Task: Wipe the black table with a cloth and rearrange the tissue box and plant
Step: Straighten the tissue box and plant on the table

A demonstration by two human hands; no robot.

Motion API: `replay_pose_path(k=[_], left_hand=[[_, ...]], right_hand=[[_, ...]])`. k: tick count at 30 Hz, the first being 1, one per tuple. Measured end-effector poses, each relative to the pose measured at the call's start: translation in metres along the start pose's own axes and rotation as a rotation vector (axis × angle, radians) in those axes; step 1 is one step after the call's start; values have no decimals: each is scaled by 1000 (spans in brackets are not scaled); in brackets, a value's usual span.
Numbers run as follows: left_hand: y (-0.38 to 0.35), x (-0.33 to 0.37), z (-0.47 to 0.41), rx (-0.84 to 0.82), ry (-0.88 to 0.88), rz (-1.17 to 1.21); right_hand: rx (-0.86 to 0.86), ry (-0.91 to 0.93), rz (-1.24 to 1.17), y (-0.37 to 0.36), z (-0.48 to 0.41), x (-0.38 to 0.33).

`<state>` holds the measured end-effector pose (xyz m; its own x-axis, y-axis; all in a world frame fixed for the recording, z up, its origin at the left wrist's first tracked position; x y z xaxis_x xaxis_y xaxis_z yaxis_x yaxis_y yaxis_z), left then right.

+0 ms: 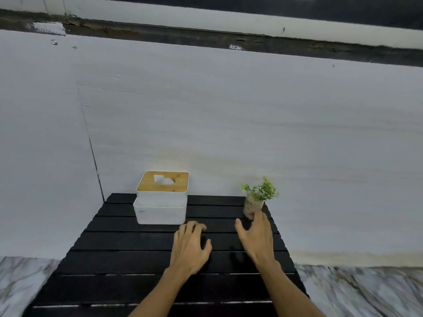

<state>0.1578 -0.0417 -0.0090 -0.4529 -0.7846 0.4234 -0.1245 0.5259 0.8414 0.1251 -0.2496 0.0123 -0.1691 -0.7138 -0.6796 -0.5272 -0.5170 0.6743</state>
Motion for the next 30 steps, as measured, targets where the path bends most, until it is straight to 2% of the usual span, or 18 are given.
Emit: replay_pose_path(k=[6, 18, 21, 27, 30], left_hand=[[-12, 1, -4, 102, 42, -53], [-21, 0, -2, 129, 21, -80], [-23, 1, -3, 123, 21, -80], [-24, -2, -3, 128, 30, -81], [-24, -3, -3, 139, 27, -81]], right_hand=[[22, -121, -52, 11, -18, 31], [18, -325, -87, -8, -65, 44], [64, -359, -101, -10, -69, 47], [142, -270, -142, -19, -64, 34], [119, -196, -226, -29, -61, 17]])
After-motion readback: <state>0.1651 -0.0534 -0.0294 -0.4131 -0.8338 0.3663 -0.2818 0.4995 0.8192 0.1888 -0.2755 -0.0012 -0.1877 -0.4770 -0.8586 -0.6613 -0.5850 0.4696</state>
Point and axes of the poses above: each hand's wrist, its own z-axis away from the middle knuckle, its own y-axis out of the back of the hand, x = y × z, the point moved 7 cm from there along -z, towards the middle knuckle, and after that the axes turned 1 degree about -x, right-handed, at the moved point
